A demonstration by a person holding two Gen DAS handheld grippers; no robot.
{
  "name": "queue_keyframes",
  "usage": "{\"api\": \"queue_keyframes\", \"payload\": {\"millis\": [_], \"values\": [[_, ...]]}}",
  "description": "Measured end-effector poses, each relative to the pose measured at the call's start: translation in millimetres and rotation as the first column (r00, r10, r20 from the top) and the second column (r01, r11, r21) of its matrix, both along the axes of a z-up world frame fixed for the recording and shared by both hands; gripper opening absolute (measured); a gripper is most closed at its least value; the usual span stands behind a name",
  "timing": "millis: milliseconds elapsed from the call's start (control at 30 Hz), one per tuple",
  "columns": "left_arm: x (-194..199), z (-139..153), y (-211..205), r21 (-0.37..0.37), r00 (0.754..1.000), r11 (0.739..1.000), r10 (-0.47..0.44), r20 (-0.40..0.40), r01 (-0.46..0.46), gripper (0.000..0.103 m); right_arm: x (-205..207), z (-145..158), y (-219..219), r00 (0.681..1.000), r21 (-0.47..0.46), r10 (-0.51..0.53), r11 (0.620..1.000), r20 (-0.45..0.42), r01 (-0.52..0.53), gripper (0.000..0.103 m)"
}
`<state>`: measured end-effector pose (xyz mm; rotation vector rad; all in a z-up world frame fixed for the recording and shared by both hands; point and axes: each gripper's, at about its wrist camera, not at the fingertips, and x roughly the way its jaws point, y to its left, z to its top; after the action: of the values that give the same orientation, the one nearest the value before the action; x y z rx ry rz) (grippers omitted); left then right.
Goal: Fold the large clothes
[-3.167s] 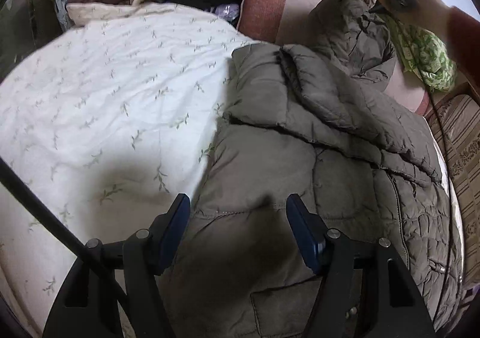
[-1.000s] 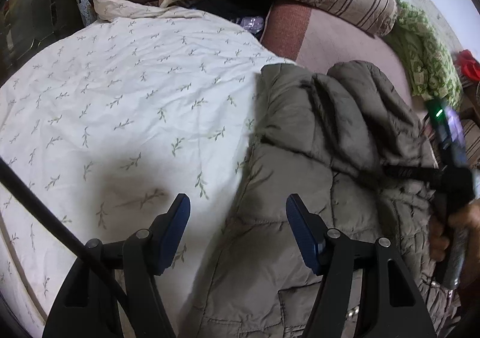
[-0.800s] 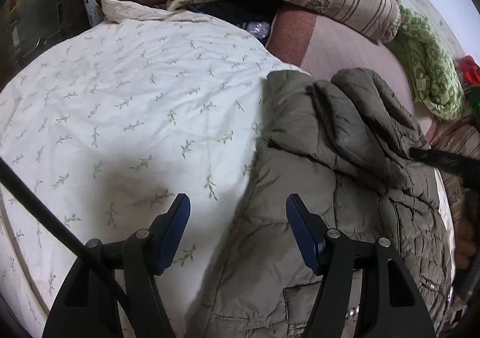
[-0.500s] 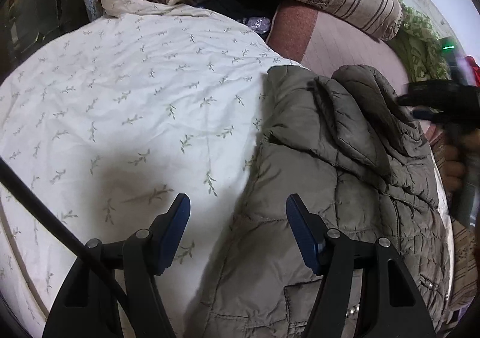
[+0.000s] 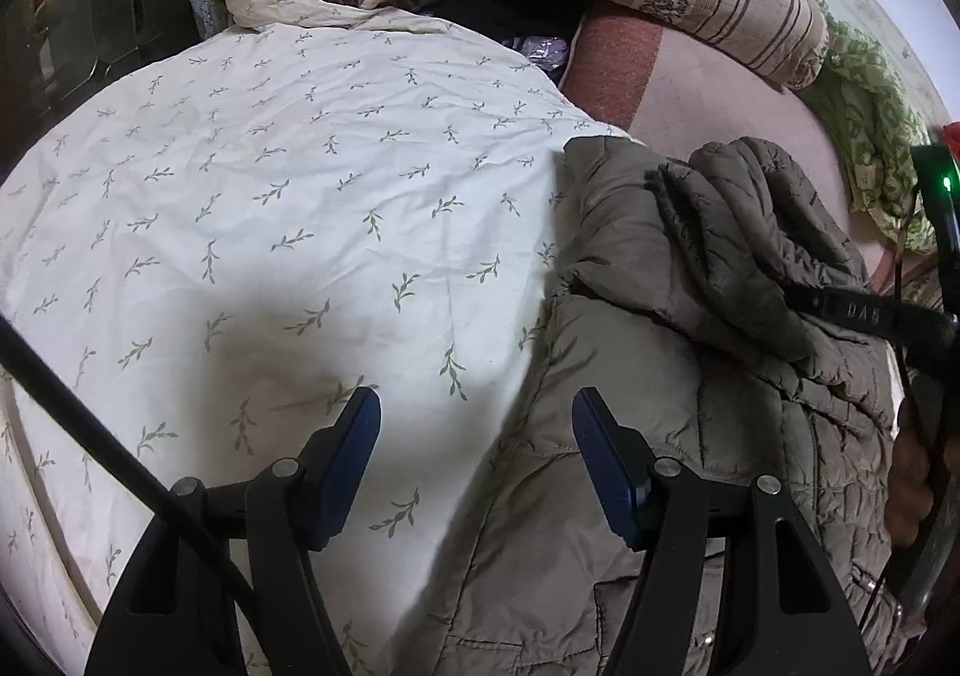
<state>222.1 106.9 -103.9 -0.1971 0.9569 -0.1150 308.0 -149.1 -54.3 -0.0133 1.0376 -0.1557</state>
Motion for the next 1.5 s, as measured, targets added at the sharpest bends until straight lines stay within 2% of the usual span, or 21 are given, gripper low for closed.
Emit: {"api": "queue_keyframes", "payload": {"millis": [67, 133, 167, 200, 267, 300, 433, 500, 600, 700, 867, 967, 1133, 1200, 1267, 1400, 1500], "values": [[-2, -2, -3, 0.017, 1.0, 1.0, -0.006, -0.007, 0.007, 0.065, -2, -14, 4, 0.999, 0.017, -0.007, 1.0, -0.034, 0.008, 0.051], [-4, -2, -4, 0.03, 1.0, 0.999, -0.011, -0.008, 0.012, 0.065, 7, -39, 5, 0.993, 0.04, -0.009, 0.999, -0.12, 0.013, 0.052], [-6, -1, -4, 0.041, 1.0, 0.999, -0.014, -0.003, 0.015, 0.065, 7, -43, 4, 0.992, 0.029, -0.012, 0.999, -0.128, 0.016, 0.052], [-7, 0, -4, 0.052, 1.0, 0.999, -0.013, 0.0, 0.013, 0.065, 4, -39, 3, 0.994, 0.032, -0.018, 0.999, -0.109, 0.022, 0.052], [-11, 2, -1, 0.058, 1.0, 0.998, -0.012, 0.009, 0.012, 0.065, -11, -25, -7, 0.995, 0.101, -0.027, 0.994, -0.093, 0.037, 0.053], [-12, 3, 1, 0.055, 1.0, 0.998, -0.011, 0.01, 0.01, 0.065, -26, -15, -16, 0.996, 0.16, -0.015, 0.987, -0.089, 0.029, 0.053], [-17, 5, 6, 0.04, 1.0, 0.999, -0.003, 0.005, 0.003, 0.065, -101, 5, -61, 0.998, 0.194, -0.026, 0.98, -0.053, 0.035, 0.061], [-20, 4, 6, 0.033, 1.0, 0.999, -0.007, -0.002, 0.008, 0.065, -144, 7, -90, 0.997, 0.211, -0.066, 0.975, -0.044, 0.074, 0.061], [-30, 4, 7, 0.021, 1.0, 1.0, -0.01, -0.005, 0.01, 0.065, -217, 8, -144, 0.983, 0.217, -0.184, 0.959, -0.024, 0.185, 0.062], [-45, 6, 11, -0.01, 1.0, 1.0, -0.021, 0.0, 0.021, 0.065, -284, 8, -198, 0.95, 0.215, -0.313, 0.927, -0.005, 0.307, 0.066], [-73, 2, 24, -0.11, 0.998, 0.992, -0.057, -0.018, 0.055, 0.065, -360, -9, -275, 0.881, 0.328, -0.473, 0.829, -0.021, 0.453, 0.068], [-84, -9, 35, -0.18, 0.995, 0.983, -0.055, -0.081, 0.04, 0.065, -376, -28, -295, 0.868, 0.419, -0.495, 0.782, -0.032, 0.461, 0.068], [-92, -21, 41, -0.264, 0.983, 0.963, -0.105, -0.152, 0.062, 0.065, -364, -64, -301, 0.893, 0.553, -0.447, 0.732, -0.052, 0.399, 0.068], [-90, -29, 43, -0.318, 0.973, 0.945, -0.135, -0.186, 0.071, 0.065, -353, -77, -298, 0.902, 0.592, -0.428, 0.711, -0.066, 0.38, 0.068], [-84, -39, 43, -0.372, 0.961, 0.926, -0.156, -0.228, 0.062, 0.065, -344, -92, -295, 0.919, 0.656, -0.385, 0.673, -0.081, 0.34, 0.07], [-76, -42, 37, -0.388, 0.947, 0.917, -0.203, -0.249, 0.095, 0.065, -341, -105, -294, 0.925, 0.718, -0.368, 0.619, -0.092, 0.318, 0.07], [-83, -37, 31, -0.437, 0.934, 0.888, -0.266, -0.24, 0.141, 0.065, -346, -108, -297, 0.936, 0.774, -0.342, 0.569, -0.086, 0.279, 0.07]]}}
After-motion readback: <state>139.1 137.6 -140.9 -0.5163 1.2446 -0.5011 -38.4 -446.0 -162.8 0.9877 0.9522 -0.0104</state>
